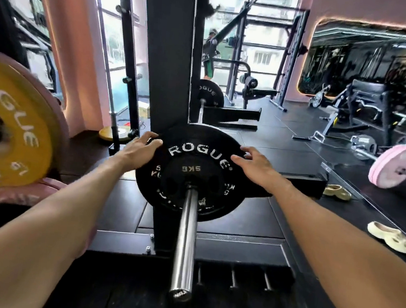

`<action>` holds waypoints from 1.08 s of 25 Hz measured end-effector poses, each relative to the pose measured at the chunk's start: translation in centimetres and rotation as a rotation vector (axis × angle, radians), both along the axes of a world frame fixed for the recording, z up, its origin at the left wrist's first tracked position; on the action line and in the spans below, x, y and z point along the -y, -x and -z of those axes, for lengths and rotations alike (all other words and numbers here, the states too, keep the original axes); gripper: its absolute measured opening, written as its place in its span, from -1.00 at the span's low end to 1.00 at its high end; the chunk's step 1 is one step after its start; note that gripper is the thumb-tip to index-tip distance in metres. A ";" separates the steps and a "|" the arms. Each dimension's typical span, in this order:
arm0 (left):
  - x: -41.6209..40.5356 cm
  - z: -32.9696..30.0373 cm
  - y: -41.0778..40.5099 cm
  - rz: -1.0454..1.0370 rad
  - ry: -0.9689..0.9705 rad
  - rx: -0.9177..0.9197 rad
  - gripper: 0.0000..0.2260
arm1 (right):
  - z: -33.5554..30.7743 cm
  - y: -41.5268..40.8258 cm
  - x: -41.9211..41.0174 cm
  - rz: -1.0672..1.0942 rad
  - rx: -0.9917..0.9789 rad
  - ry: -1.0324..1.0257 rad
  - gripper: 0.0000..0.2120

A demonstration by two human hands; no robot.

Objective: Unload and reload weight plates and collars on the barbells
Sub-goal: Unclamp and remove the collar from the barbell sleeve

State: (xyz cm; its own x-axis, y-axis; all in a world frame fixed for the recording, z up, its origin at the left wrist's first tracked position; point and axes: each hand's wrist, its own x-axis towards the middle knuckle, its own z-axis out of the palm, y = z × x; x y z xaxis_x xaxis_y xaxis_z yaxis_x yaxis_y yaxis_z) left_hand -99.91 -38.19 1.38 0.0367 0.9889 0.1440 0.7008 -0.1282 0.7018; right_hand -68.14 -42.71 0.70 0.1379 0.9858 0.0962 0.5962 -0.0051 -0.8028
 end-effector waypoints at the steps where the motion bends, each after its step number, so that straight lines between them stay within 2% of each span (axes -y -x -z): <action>1: -1.0 1.3 0.0 0.000 -0.013 0.001 -0.65 | 1.7 0.1 -1.2 -0.003 0.000 -0.010 -0.45; 7: -5.4 10.5 0.3 -0.050 -0.035 -0.016 -0.74 | 12.2 2.7 -6.9 -0.017 -0.145 -0.078 -0.58; 13: -8.9 18.4 -2.1 -0.010 0.033 0.050 -0.69 | 18.7 4.6 -10.9 -0.037 -0.043 -0.072 -0.61; 17: -10.0 20.3 -4.0 0.001 0.138 0.237 -0.65 | 20.2 5.7 -11.5 -0.003 0.011 -0.100 -0.68; 20: -10.4 21.8 -5.1 0.049 0.228 0.374 -0.67 | 21.9 6.3 -11.7 0.015 0.170 -0.155 -0.75; 23: -10.9 22.8 -5.7 0.057 0.244 0.565 -0.69 | 24.1 6.8 -11.2 0.039 0.135 -0.168 -0.75; 27: -11.7 22.9 -6.3 0.054 0.187 0.677 -0.70 | 25.4 6.6 -11.3 0.025 0.089 -0.217 -0.72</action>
State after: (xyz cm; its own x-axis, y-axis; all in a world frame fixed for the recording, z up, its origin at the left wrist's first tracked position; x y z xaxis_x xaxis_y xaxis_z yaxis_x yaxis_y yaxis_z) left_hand -93.65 -26.54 -21.57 0.0487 0.9986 -0.0197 0.0984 0.0149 0.9950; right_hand -74.73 -31.38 -24.70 0.1431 0.9370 0.3187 0.6669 0.1467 -0.7306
